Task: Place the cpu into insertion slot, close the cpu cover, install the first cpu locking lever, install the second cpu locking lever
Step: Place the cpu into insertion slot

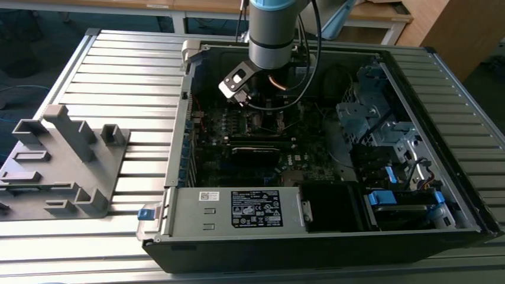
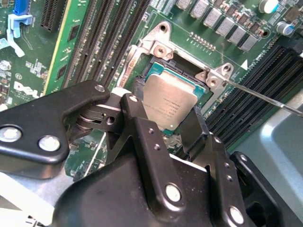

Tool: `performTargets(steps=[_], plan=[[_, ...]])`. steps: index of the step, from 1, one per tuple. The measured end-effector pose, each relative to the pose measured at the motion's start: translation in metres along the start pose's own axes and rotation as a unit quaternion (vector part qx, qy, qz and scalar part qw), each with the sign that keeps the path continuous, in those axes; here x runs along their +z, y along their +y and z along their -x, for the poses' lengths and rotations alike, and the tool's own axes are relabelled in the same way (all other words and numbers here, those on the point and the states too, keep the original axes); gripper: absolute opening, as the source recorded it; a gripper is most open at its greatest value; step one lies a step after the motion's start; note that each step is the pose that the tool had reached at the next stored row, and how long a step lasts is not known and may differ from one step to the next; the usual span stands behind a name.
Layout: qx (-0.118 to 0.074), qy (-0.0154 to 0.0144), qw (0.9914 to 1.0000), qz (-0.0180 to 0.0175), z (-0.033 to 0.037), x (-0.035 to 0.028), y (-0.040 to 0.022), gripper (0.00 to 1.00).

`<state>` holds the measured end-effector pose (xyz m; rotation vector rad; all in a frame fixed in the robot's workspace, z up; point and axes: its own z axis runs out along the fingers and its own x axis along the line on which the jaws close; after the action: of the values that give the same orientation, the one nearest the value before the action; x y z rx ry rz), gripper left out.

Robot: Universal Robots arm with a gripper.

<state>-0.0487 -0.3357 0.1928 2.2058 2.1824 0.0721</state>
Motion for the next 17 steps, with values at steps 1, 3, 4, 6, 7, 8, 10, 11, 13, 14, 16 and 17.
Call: performTargets(steps=[1, 3, 4, 6, 7, 8, 10, 11, 13, 14, 16, 17], plan=[[0.000, 0.0000, 1.00000, 0.0000, 0.0000, 0.0000, 0.0000, 0.54], [0.000, 0.0001, 1.00000, 0.0000, 0.0000, 0.0002, 0.0000, 0.54], [0.000, 0.0001, 1.00000, 0.0000, -0.0001, 0.0003, 0.0000, 0.54], [0.000, 0.0003, 1.00000, 0.0001, -0.0001, 0.0003, -0.0003, 0.54], [0.000, 0.0004, 1.00000, 0.0001, -0.0001, 0.0004, -0.0004, 0.54], [0.000, 0.0004, 1.00000, 0.0001, 0.0000, 0.0006, -0.0004, 0.54], [0.000, 0.0002, 1.00000, 0.0000, 0.0000, 0.0011, -0.0005, 0.54], [0.000, 0.0002, 1.00000, -0.0001, 0.0000, 0.0011, -0.0005, 0.54], [0.000, 0.0002, 1.00000, 0.0000, 0.0000, 0.0012, -0.0005, 0.54], [0.000, 0.0002, 1.00000, 0.0000, -0.0001, 0.0013, -0.0005, 0.54], [0.000, 0.0003, 1.00000, 0.0000, 0.0000, 0.0014, -0.0005, 0.54], [0.000, 0.0003, 1.00000, 0.0000, 0.0000, 0.0016, -0.0005, 0.54]])
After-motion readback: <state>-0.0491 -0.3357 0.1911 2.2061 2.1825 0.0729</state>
